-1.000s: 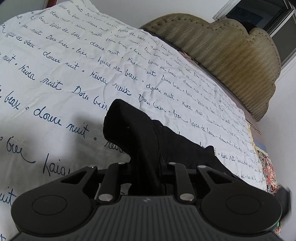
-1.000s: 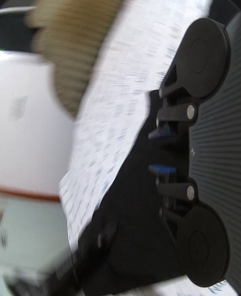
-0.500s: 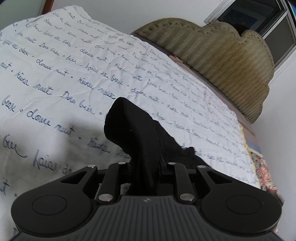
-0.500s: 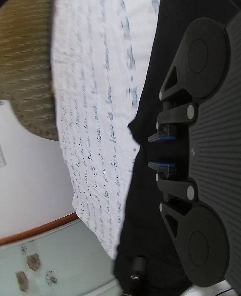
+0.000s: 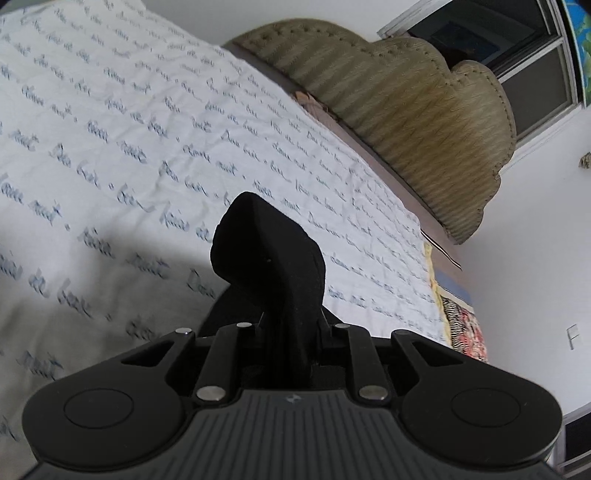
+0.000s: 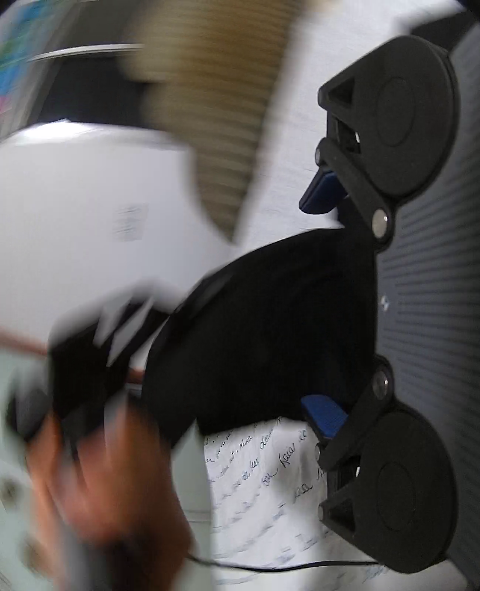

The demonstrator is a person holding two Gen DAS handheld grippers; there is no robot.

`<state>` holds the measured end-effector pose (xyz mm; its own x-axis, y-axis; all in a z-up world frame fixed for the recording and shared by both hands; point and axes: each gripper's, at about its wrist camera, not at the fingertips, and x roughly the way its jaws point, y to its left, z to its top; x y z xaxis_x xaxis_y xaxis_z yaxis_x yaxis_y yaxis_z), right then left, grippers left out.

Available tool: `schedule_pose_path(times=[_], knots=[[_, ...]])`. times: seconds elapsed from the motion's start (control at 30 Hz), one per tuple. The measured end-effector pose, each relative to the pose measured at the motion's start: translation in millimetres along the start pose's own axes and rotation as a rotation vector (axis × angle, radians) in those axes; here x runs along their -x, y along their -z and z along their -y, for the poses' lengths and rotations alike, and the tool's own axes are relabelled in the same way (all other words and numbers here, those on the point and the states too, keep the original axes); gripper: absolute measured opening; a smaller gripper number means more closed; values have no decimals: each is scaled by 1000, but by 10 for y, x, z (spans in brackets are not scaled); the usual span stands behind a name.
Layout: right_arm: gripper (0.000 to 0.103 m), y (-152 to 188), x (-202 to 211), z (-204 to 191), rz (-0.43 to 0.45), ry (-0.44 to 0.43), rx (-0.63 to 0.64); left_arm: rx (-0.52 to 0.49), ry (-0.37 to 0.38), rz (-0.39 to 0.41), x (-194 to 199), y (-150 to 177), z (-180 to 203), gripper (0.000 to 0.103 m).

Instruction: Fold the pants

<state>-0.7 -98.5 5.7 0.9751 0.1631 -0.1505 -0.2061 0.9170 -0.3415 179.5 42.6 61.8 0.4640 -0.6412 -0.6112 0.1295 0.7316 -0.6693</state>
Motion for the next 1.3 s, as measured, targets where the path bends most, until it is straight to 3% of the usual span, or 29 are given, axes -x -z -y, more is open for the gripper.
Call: schedule_pose_path(times=[0.17, 0.23, 0.27, 0.4, 0.6, 0.83, 1.3], knots=[[99, -153, -73, -295, 51, 77, 54, 31, 7, -10, 15, 62, 84, 19], [69, -165, -102, -287, 48, 80, 73, 29, -4, -6, 17, 81, 127, 19], [50, -169, -104, -247, 36, 82, 61, 25, -13, 5, 23, 85, 146, 19], [25, -174, -21, -45, 21, 64, 34, 11, -22, 33, 31, 104, 262, 19], [20, -143, 173, 352, 21, 99, -25, -35, -18, 56, -103, 212, 631, 19], [19, 65, 339, 964, -4, 127, -188, -84, -33, 44, -538, 435, 1112, 19], [18, 872, 687, 2086, -123, 235, -563, -247, -93, -127, -1851, 1014, 1838, 18]])
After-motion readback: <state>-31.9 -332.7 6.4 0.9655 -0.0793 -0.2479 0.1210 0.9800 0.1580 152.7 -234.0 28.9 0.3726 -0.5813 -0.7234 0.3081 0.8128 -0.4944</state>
